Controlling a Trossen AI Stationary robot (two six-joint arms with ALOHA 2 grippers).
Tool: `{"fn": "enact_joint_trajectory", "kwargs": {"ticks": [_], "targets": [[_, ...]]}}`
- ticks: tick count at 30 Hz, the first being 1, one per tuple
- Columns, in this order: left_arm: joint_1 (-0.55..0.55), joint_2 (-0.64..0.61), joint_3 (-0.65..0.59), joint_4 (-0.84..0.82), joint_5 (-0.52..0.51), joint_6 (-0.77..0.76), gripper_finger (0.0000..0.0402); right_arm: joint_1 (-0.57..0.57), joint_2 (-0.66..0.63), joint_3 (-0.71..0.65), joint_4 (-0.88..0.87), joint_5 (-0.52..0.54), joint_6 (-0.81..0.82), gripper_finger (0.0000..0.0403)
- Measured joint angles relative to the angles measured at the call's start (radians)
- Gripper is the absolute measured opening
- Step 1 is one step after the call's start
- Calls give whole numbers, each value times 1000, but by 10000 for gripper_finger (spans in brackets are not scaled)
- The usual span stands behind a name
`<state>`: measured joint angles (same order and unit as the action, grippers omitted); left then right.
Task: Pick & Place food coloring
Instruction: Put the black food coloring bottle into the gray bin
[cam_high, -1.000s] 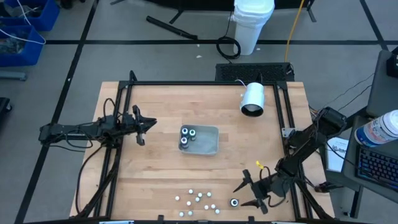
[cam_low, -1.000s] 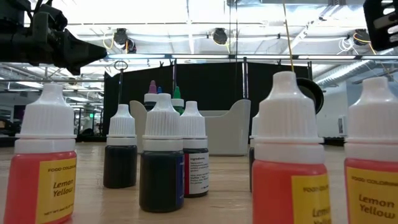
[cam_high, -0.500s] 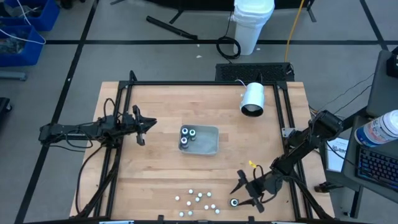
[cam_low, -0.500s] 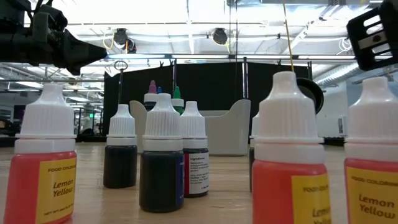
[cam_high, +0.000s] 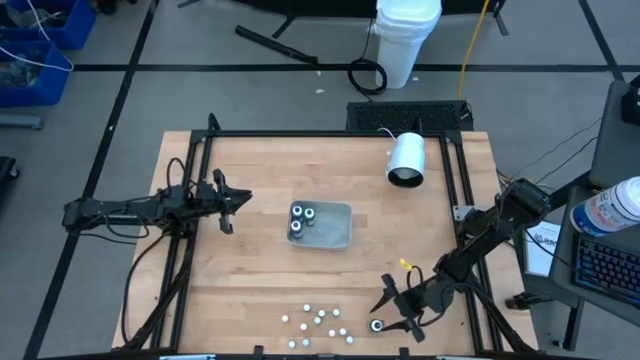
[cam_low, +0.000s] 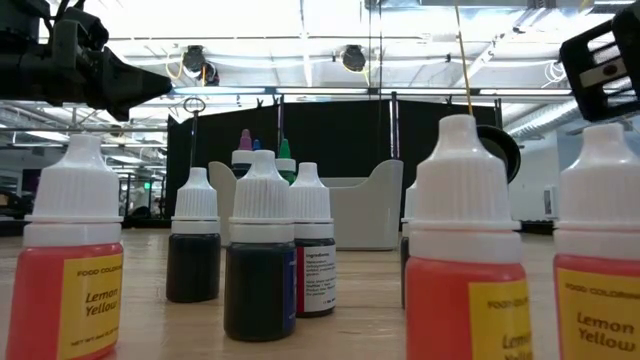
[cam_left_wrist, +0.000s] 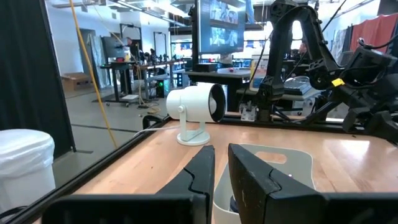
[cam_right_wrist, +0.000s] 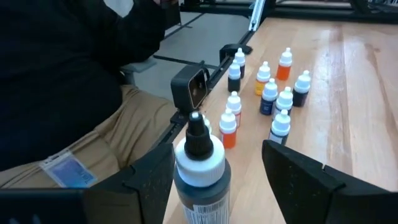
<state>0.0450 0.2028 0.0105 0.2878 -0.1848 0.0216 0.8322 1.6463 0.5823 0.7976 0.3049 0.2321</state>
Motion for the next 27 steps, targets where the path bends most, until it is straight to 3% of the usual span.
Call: {"fn": "enact_joint_trajectory", "kwargs": {"ticks": [15,27], "targets": [[0,0,0,-3,0,0,51,0,58,74,7,-73,9,231],[0,0,0,-6,0,0,51,0,64,79,-31,-70,-35,229]]}}
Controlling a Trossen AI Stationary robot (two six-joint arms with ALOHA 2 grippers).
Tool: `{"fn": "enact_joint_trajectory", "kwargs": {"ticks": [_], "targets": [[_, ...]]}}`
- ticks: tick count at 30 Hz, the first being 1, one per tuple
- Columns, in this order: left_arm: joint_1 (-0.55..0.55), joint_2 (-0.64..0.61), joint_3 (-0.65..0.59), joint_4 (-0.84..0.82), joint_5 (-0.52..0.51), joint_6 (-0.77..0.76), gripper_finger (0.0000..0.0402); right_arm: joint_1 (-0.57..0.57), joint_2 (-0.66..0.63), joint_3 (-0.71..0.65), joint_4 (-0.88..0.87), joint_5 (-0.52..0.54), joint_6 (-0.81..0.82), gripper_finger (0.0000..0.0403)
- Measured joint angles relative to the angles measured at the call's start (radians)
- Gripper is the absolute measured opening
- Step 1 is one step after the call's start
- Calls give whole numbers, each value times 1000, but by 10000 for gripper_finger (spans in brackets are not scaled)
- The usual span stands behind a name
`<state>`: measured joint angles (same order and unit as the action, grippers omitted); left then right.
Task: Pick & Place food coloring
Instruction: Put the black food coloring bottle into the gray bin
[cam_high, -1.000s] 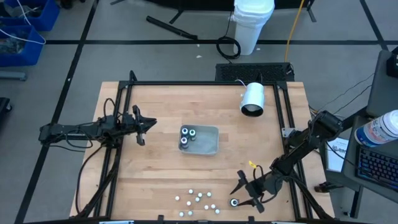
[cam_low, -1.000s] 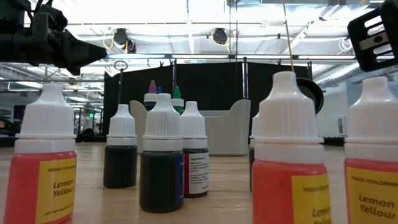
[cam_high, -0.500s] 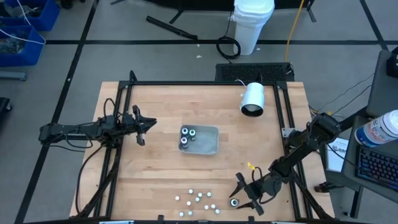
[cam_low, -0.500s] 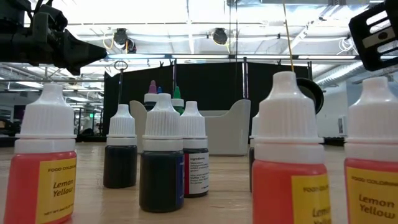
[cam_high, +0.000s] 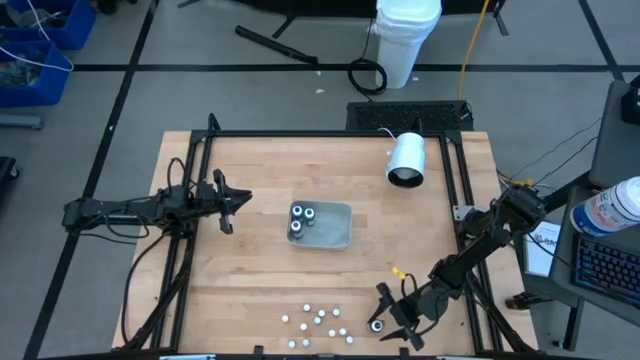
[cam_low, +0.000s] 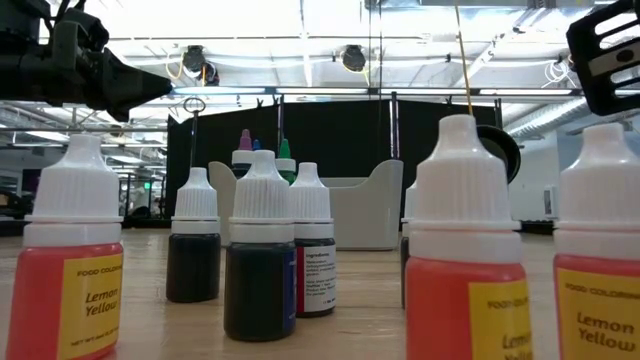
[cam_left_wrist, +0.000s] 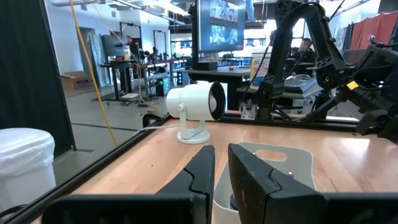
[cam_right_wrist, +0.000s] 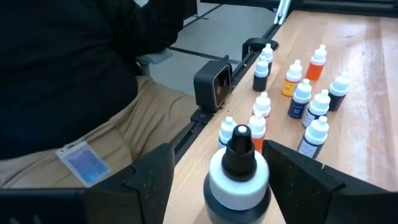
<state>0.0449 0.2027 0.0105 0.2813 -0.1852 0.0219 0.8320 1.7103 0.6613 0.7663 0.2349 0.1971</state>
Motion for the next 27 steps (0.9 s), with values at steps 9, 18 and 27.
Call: {"fn": "enact_joint_trajectory", "kwargs": {"ticks": [9,18,27], "targets": [[0,0,0,0,0,0,51,-2,0,0,-15,29,-35,184],[0,0,0,0,0,0,51,-15,0,0,-14,29,-70,112],[0,0,0,0,0,11,51,-79,0,0,23,91,-95,113]]}}
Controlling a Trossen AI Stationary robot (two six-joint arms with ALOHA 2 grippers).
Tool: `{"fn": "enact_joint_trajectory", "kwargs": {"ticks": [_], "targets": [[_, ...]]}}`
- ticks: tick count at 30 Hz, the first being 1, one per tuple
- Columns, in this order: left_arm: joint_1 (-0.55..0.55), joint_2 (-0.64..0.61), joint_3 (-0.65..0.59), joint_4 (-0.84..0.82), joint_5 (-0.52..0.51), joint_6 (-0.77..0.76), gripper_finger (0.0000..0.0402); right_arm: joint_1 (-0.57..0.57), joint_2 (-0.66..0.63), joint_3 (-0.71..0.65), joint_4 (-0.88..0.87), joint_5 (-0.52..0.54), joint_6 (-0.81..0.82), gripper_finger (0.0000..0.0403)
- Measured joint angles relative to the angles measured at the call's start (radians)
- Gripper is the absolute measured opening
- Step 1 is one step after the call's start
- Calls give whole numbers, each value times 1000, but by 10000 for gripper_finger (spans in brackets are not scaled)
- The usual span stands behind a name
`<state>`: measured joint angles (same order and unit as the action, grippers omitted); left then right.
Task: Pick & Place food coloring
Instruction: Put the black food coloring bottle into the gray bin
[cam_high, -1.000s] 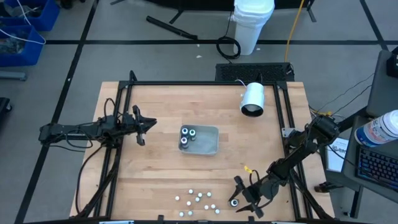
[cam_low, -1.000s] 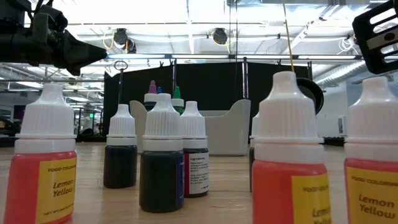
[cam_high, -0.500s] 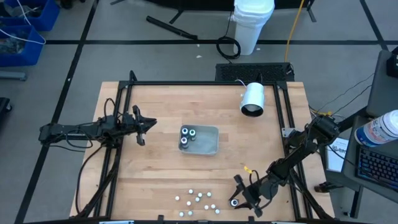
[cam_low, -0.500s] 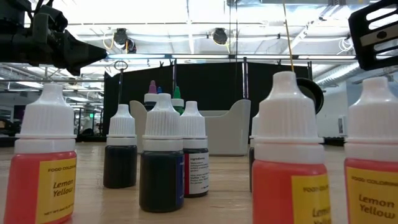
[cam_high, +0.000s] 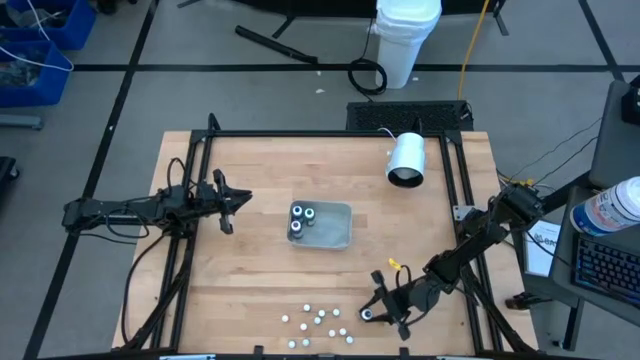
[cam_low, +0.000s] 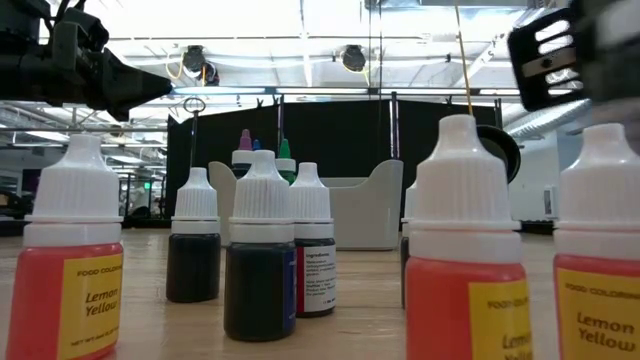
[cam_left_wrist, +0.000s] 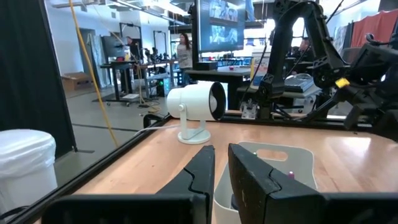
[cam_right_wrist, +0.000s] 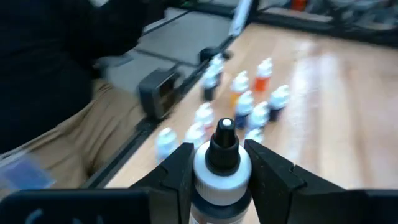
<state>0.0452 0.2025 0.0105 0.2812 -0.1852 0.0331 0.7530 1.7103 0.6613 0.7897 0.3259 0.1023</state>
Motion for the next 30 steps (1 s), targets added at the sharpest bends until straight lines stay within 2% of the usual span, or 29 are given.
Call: {"fn": "enact_joint_trajectory", "kwargs": {"ticks": [2,9,14,16,19,22,26,30], "targets": [[0,0,0,0,0,9,51,-7,0,0,12,39,-2,114],[0,0,0,0,0,10,51,-13,-27,0,72,71,-35,113],[0,0,0,0,0,10,51,-23,-112,0,96,326,-194,119],[0,0,0,1,0,11,51,-41,-147,0,157,376,-283,119],[0,0,0,5,0,11,51,-85,-181,8,246,346,-392,115],[0,0,0,5,0,11,51,-141,-186,53,232,322,-418,113],[0,0,0,5,0,11,51,-242,-177,138,94,320,-340,116],[0,0,0,5,0,11,51,-342,-165,199,5,186,-266,114]]}}
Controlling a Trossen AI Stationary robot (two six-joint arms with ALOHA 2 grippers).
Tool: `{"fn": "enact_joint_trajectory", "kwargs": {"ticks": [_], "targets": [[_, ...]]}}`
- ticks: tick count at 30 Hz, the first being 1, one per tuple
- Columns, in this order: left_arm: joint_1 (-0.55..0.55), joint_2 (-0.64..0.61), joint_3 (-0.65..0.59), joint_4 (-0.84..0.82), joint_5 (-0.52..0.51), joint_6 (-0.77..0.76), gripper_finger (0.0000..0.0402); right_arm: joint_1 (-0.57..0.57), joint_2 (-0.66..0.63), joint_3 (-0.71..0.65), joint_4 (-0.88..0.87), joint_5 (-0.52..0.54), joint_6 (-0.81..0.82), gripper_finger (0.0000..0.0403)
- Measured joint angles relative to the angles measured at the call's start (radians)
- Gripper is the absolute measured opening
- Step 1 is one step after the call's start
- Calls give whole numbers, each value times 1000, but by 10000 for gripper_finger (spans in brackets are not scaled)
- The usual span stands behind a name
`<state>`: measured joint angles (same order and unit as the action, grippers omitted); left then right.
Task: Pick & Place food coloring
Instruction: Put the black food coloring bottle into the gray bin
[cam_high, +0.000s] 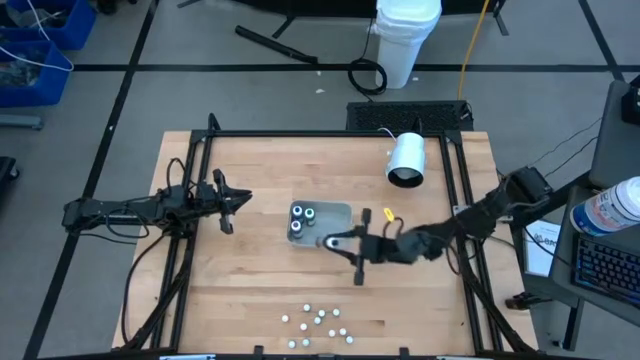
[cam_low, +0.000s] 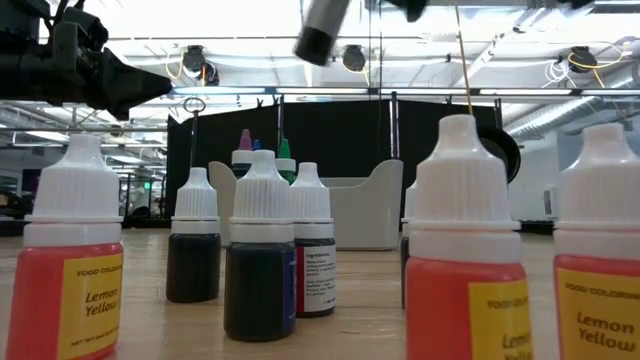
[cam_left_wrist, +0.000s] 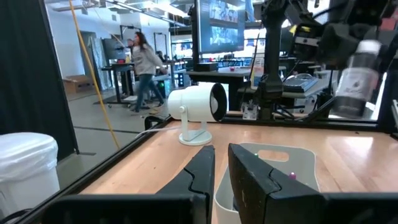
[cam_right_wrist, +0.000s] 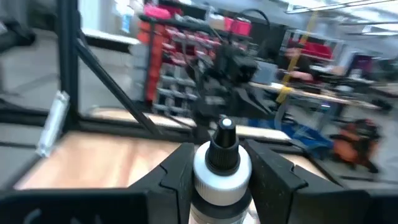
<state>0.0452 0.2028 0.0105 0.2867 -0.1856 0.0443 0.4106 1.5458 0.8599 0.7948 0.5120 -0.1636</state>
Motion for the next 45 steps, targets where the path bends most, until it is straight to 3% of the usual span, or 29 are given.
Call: {"fn": "enact_joint_trajectory", "kwargs": {"ticks": [2,9,16,20,23,45], "targets": [[0,0,0,1,0,0,51,-39,16,7,14,-65,16,113],[0,0,0,-4,0,2,51,-133,144,10,106,-124,65,116],[0,0,0,-6,0,2,51,-157,270,74,127,-116,94,116],[0,0,0,-7,0,7,51,-156,313,140,-3,-42,93,116],[0,0,0,-7,0,10,51,-156,324,171,-77,13,99,115],[0,0,0,-7,0,11,51,-164,331,157,-142,15,174,116]]}}
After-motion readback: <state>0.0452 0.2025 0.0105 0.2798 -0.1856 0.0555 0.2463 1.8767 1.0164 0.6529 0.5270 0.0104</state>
